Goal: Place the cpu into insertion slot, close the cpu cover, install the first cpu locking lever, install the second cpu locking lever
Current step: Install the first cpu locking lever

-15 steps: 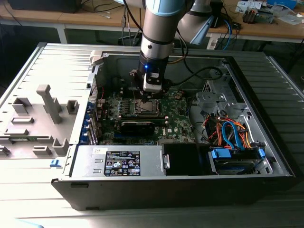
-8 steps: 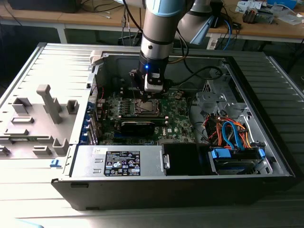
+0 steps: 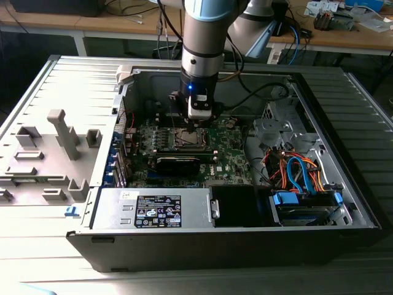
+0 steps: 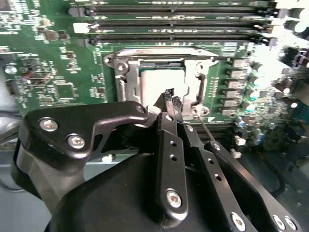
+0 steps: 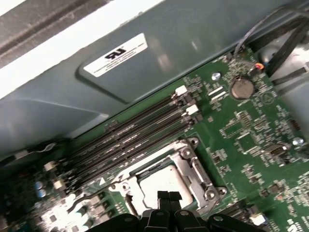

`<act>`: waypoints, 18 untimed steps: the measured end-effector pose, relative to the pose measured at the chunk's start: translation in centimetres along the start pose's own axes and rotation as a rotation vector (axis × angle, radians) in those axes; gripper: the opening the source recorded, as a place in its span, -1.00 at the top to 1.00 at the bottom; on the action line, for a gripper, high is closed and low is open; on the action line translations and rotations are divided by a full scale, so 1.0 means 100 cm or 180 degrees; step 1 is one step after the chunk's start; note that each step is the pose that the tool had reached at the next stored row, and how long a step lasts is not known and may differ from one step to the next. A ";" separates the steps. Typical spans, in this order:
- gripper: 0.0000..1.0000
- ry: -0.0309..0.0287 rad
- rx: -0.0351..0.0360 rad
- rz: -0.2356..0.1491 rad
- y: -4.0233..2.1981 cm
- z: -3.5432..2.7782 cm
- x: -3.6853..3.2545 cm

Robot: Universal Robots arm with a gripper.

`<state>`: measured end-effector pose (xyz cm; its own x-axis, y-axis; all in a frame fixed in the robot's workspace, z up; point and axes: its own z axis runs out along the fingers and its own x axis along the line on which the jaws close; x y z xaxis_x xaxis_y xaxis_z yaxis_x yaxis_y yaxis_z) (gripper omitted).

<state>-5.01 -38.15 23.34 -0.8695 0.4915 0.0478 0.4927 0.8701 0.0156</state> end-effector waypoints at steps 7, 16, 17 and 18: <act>0.79 -0.0011 -0.0006 0.0000 0.0000 0.0000 0.0000; 0.79 -0.0010 -0.0004 -0.0060 0.0000 0.0000 0.0000; 0.79 -0.0010 -0.0003 -0.0067 0.0000 0.0000 0.0000; 0.79 -0.0010 -0.0003 -0.0074 0.0000 0.0000 0.0000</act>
<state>-5.02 -38.15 23.34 -0.8808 0.4714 0.0443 0.4724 0.8812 0.0176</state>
